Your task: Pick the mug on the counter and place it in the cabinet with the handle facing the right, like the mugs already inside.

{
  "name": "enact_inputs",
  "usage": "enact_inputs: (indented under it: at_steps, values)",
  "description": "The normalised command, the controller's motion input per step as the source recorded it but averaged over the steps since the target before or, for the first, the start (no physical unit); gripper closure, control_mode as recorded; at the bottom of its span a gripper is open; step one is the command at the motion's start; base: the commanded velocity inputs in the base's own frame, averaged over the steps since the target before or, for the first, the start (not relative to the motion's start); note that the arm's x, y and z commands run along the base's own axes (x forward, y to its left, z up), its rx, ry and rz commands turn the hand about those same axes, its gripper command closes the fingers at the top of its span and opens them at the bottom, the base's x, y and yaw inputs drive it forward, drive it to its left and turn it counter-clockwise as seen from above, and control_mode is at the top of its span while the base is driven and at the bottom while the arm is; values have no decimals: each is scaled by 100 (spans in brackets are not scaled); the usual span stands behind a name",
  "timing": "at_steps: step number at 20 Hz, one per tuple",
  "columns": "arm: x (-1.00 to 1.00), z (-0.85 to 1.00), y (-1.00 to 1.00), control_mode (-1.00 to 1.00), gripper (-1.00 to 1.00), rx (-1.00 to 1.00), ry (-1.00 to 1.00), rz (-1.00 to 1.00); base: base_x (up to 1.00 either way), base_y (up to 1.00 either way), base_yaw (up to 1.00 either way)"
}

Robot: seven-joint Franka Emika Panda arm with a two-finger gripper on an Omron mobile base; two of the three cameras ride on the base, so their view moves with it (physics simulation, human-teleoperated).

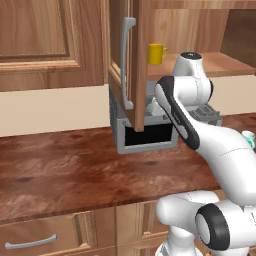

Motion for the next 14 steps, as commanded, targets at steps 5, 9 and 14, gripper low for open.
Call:
enact_inputs:
  at_steps: [5,9,14]
  values:
    - [-19,0,0,-100,-100,0,0,0,0,0,0]
    - [-47,-2,-1,-100,-100,0,-5,0,0,0,0]
    - [-43,-12,-12,-100,-100,0,-5,0,0,0,0]
